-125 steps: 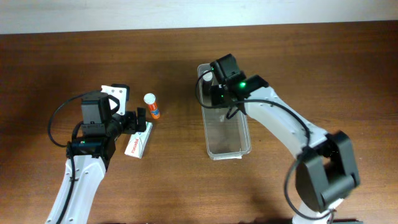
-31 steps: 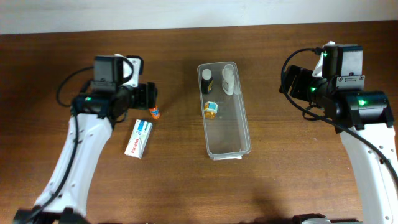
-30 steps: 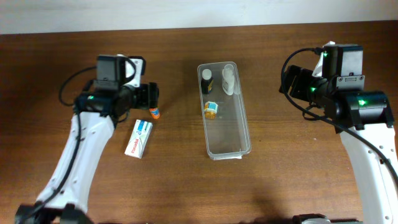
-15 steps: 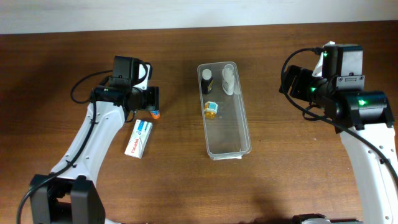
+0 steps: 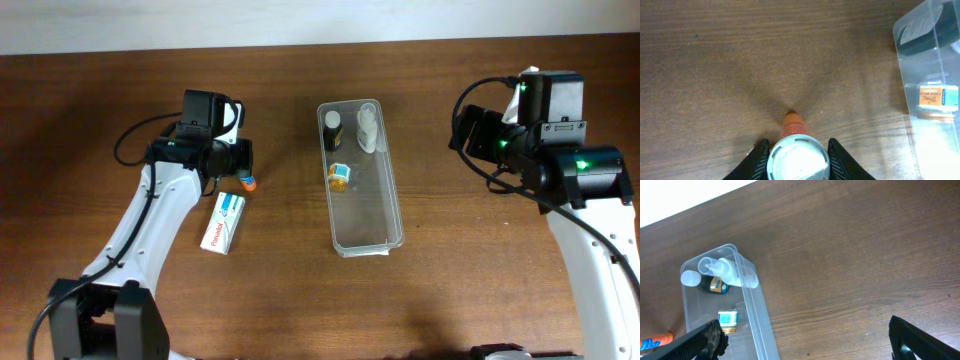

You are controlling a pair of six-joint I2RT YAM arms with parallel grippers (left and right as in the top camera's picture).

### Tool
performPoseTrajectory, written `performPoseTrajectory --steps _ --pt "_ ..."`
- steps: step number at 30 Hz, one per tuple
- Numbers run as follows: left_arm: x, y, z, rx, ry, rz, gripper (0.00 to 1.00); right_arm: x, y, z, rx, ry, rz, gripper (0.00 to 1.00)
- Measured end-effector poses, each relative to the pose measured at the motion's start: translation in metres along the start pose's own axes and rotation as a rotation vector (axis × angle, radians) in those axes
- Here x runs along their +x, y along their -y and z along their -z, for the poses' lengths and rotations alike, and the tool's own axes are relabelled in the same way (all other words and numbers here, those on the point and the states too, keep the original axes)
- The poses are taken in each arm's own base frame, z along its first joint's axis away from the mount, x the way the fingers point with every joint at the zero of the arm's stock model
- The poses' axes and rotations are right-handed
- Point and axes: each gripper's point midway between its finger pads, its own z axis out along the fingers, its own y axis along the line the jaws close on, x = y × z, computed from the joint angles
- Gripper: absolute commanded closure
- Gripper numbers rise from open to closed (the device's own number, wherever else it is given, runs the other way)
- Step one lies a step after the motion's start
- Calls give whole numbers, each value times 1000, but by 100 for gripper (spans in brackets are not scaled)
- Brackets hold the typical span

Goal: Pack container
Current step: 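Carry the orange tube to the container and lower it inside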

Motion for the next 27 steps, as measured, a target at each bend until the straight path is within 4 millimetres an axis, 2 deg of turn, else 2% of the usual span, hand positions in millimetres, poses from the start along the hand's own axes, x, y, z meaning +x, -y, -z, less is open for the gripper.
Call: performPoseTrajectory --steps 3,6,9,12,18,20,24,27 --pt "-2 5 8 -3 -23 -10 84 0 0 0 0 -1 0 2" --pt "-24 25 28 17 20 -49 87 0 0 0 0 -1 0 2" --pt "-53 59 54 52 110 -114 87 0 0 0 0 -1 0 2" --pt "-70 96 74 87 180 -183 87 0 0 0 0 -1 0 2" --pt "-65 169 88 179 243 -310 87 0 0 0 0 -1 0 2" --pt "-62 188 92 202 262 -342 87 0 0 0 0 -1 0 2" --pt "-61 212 98 226 301 -379 87 0 0 0 0 -1 0 2" --pt "-67 224 90 234 330 -387 87 0 0 0 0 0 0 2"
